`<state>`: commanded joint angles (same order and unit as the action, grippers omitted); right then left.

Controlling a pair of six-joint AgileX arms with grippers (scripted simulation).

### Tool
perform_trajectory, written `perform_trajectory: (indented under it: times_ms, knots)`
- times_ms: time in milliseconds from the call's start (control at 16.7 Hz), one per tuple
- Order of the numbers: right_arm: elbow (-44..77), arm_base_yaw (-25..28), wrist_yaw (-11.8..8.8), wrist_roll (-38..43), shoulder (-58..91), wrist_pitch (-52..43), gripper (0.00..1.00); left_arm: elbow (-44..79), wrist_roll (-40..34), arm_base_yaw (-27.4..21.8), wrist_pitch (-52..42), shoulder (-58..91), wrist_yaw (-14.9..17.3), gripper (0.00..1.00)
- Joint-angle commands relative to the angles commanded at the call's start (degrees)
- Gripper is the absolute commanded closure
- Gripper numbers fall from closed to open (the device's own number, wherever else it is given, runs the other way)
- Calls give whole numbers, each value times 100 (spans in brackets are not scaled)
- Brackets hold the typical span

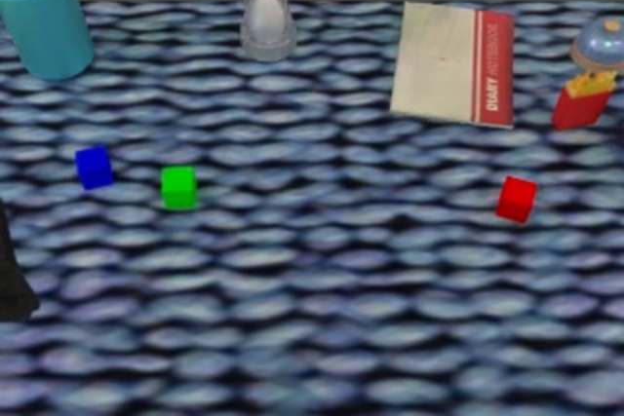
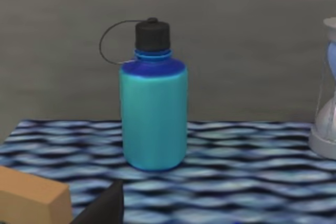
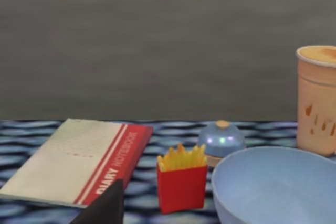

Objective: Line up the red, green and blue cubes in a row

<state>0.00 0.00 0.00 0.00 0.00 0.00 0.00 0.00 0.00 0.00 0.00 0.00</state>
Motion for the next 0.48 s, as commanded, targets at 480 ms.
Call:
perform_trajectory:
  times_ms: [480]
  knots:
    - [1207, 197, -12, -658, 1250, -745, 0, 0, 0, 0, 0, 0, 0, 0]
